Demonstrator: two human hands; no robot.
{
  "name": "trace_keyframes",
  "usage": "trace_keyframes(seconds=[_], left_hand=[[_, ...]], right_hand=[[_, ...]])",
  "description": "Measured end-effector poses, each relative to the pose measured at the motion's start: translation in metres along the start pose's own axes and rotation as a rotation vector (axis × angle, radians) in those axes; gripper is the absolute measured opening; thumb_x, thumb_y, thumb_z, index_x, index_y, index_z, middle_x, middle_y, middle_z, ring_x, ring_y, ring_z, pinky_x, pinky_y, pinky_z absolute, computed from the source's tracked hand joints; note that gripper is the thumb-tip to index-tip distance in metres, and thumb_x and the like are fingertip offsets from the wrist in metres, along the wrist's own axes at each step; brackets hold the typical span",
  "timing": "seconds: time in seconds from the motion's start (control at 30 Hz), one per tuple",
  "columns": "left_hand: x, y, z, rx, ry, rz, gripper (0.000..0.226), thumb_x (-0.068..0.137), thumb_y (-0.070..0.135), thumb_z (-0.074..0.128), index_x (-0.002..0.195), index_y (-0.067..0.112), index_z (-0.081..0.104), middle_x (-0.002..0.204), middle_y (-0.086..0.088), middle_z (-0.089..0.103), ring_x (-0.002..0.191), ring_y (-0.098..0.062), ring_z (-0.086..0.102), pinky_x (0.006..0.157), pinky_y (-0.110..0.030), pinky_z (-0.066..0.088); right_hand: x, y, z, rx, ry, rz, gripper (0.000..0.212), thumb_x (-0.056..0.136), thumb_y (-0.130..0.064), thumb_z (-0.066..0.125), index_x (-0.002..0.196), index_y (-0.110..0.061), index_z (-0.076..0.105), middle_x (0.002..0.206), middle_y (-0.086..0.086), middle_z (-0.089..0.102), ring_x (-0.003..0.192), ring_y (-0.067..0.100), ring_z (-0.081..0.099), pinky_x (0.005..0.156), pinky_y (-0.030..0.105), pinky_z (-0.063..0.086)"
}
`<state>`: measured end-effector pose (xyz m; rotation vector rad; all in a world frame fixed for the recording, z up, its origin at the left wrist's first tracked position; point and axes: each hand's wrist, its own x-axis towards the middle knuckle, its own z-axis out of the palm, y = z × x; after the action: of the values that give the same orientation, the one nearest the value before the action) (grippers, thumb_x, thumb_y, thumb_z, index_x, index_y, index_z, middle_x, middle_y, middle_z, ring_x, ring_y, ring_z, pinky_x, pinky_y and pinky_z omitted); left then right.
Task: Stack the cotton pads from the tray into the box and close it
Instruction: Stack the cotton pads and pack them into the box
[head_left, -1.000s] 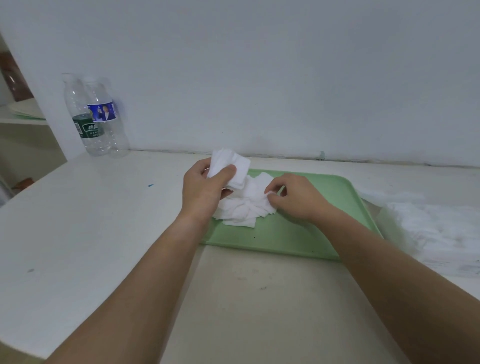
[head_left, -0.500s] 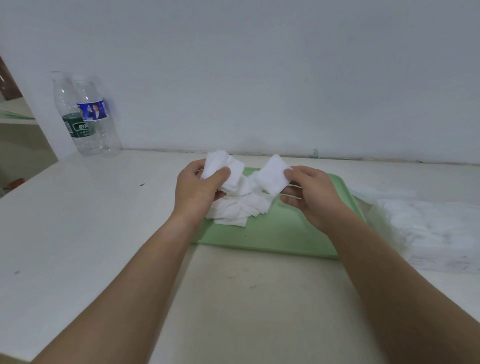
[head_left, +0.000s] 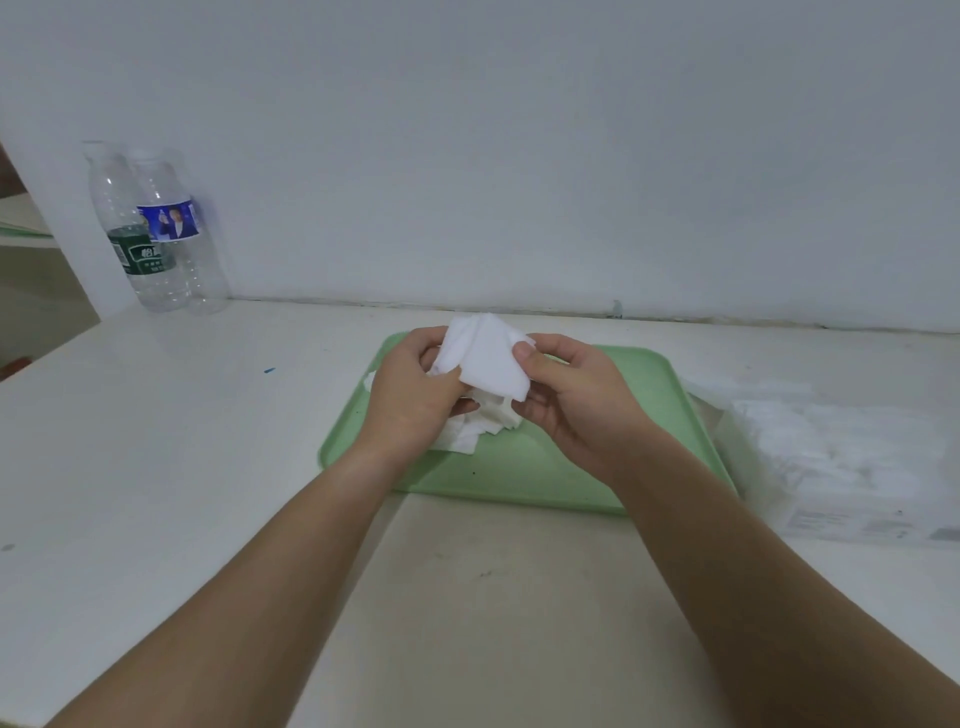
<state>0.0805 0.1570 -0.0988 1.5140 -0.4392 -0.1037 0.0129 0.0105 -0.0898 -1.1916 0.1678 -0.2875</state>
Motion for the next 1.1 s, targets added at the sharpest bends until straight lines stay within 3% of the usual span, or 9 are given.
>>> trace_keyframes(seconds=[0.13, 0.27, 0.37, 0.57, 0.63, 0.7, 0.8, 0.9, 1.1], left_hand=[[-0.003, 0.0, 0.005, -0.043, -0.011, -0.023, 0.029, 0.093, 0.006, 0.066, 0.122, 0.009, 0.062, 0.104, -0.008, 0.074, 0.085, -0.018, 0.076, 0.066, -0.026, 0.061], [-0.004, 0.0, 0.007, -0.056, 0.0, -0.03, 0.024, 0.097, 0.011, 0.063, 0.121, 0.01, 0.061, 0.102, -0.009, 0.075, 0.085, -0.024, 0.076, 0.07, -0.034, 0.064], [-0.005, 0.002, 0.007, -0.098, -0.017, -0.047, 0.021, 0.099, 0.014, 0.062, 0.119, 0.01, 0.062, 0.103, -0.01, 0.075, 0.086, -0.026, 0.077, 0.072, -0.036, 0.064], [-0.003, 0.011, 0.01, -0.235, -0.027, -0.158, 0.027, 0.104, 0.031, 0.05, 0.104, 0.012, 0.069, 0.088, -0.002, 0.077, 0.081, -0.02, 0.076, 0.071, -0.035, 0.064], [-0.003, 0.013, 0.011, -0.219, -0.082, -0.146, 0.036, 0.096, 0.045, 0.061, 0.112, 0.013, 0.068, 0.1, -0.005, 0.077, 0.091, -0.021, 0.076, 0.077, -0.038, 0.063], [-0.006, 0.013, 0.01, -0.117, -0.097, -0.091, 0.049, 0.082, 0.039, 0.076, 0.122, 0.013, 0.063, 0.113, -0.007, 0.072, 0.097, -0.019, 0.075, 0.082, -0.039, 0.063], [-0.005, 0.017, 0.006, 0.044, -0.095, -0.013, 0.045, 0.084, 0.014, 0.078, 0.126, 0.017, 0.061, 0.116, -0.008, 0.069, 0.1, -0.02, 0.072, 0.084, -0.037, 0.062], [-0.007, 0.027, 0.002, 0.053, -0.224, 0.003, 0.048, 0.079, 0.018, 0.079, 0.124, 0.025, 0.065, 0.118, -0.006, 0.07, 0.105, -0.02, 0.071, 0.085, -0.036, 0.061], [-0.03, 0.042, 0.016, 0.104, -0.422, -0.023, 0.051, 0.074, 0.017, 0.086, 0.118, 0.033, 0.066, 0.107, -0.006, 0.074, 0.1, -0.024, 0.073, 0.086, -0.039, 0.058]], right_hand=[[0.0, 0.003, 0.002, -0.084, 0.095, -0.079, 0.011, 0.097, -0.006, 0.061, 0.107, -0.002, 0.06, 0.09, 0.015, 0.073, 0.074, 0.02, 0.072, 0.069, 0.033, 0.061], [0.002, 0.007, 0.002, -0.274, 0.182, -0.169, 0.011, 0.095, -0.011, 0.064, 0.105, -0.007, 0.062, 0.096, 0.019, 0.073, 0.083, 0.032, 0.074, 0.082, 0.05, 0.06], [0.001, 0.01, 0.002, -0.403, 0.219, -0.236, 0.006, 0.092, -0.017, 0.067, 0.098, -0.015, 0.065, 0.091, 0.01, 0.071, 0.082, 0.028, 0.074, 0.08, 0.054, 0.059], [-0.001, 0.005, 0.003, -0.643, 0.276, -0.366, 0.004, 0.091, -0.021, 0.066, 0.089, -0.021, 0.062, 0.089, -0.008, 0.062, 0.066, 0.017, 0.069, 0.065, 0.024, 0.054], [0.0, 0.002, 0.003, -0.668, 0.271, -0.369, 0.007, 0.09, -0.024, 0.067, 0.087, -0.023, 0.061, 0.089, -0.008, 0.062, 0.072, 0.022, 0.069, 0.069, 0.029, 0.055], [0.003, -0.001, 0.004, -0.678, 0.253, -0.354, 0.008, 0.089, -0.026, 0.069, 0.09, -0.025, 0.061, 0.092, -0.009, 0.063, 0.077, 0.022, 0.069, 0.074, 0.038, 0.057], [0.001, -0.014, 0.0, -0.757, 0.17, -0.359, 0.029, 0.089, -0.022, 0.068, 0.115, -0.029, 0.058, 0.111, -0.01, 0.058, 0.088, 0.015, 0.064, 0.074, 0.024, 0.049], [-0.01, -0.038, -0.007, -0.807, -0.022, -0.284, 0.059, 0.089, -0.012, 0.066, 0.141, -0.031, 0.046, 0.129, -0.01, 0.051, 0.099, 0.003, 0.06, 0.073, 0.012, 0.048], [-0.041, -0.075, -0.039, -0.783, -0.296, -0.077, 0.04, 0.084, -0.01, 0.077, 0.122, -0.018, 0.066, 0.117, 0.003, 0.071, 0.106, 0.019, 0.07, 0.089, 0.037, 0.058]])
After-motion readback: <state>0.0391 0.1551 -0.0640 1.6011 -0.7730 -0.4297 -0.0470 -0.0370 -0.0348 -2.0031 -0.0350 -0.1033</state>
